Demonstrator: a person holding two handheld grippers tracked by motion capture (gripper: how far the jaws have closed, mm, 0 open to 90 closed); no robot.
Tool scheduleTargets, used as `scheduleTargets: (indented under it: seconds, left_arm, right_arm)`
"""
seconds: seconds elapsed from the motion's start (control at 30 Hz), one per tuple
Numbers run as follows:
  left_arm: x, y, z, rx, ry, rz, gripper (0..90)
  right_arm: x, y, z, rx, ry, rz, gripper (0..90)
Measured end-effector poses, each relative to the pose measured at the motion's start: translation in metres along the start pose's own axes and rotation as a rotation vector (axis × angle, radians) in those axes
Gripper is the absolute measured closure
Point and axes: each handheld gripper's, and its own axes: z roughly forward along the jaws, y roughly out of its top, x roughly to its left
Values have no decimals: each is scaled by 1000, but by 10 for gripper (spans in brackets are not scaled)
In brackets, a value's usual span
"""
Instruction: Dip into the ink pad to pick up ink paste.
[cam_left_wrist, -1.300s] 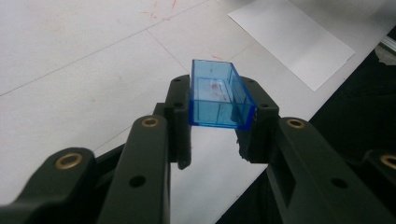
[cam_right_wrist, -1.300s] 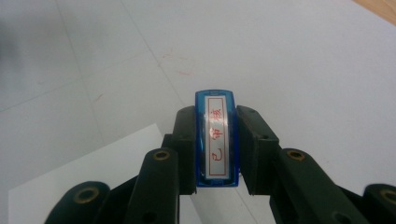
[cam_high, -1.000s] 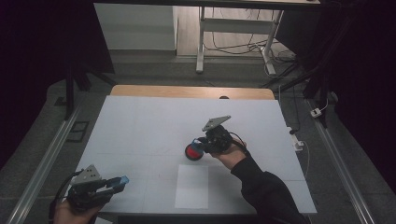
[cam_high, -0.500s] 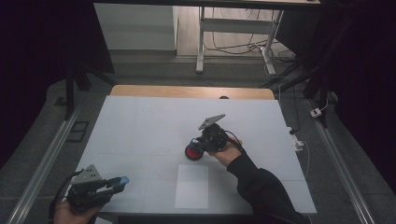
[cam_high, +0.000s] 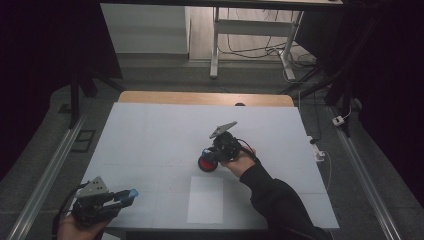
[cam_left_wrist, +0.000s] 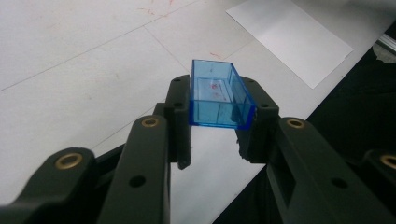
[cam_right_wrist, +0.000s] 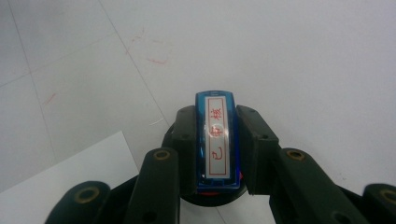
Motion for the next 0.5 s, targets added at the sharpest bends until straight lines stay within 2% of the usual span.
scheduleTargets:
  seconds: [0.13, 0.47, 0.5]
  left_arm:
    - [0, 0, 0, 3, 0, -1, 684]
    - [0, 0, 1, 5, 0, 3, 684]
    - [0, 0, 1, 6, -1, 3, 684]
  right_arm:
    - [0, 0, 0, 0, 2, 6, 708]
    - [12, 4, 2, 27, -67, -89, 708]
    - [13, 4, 2, 29, -67, -84, 708]
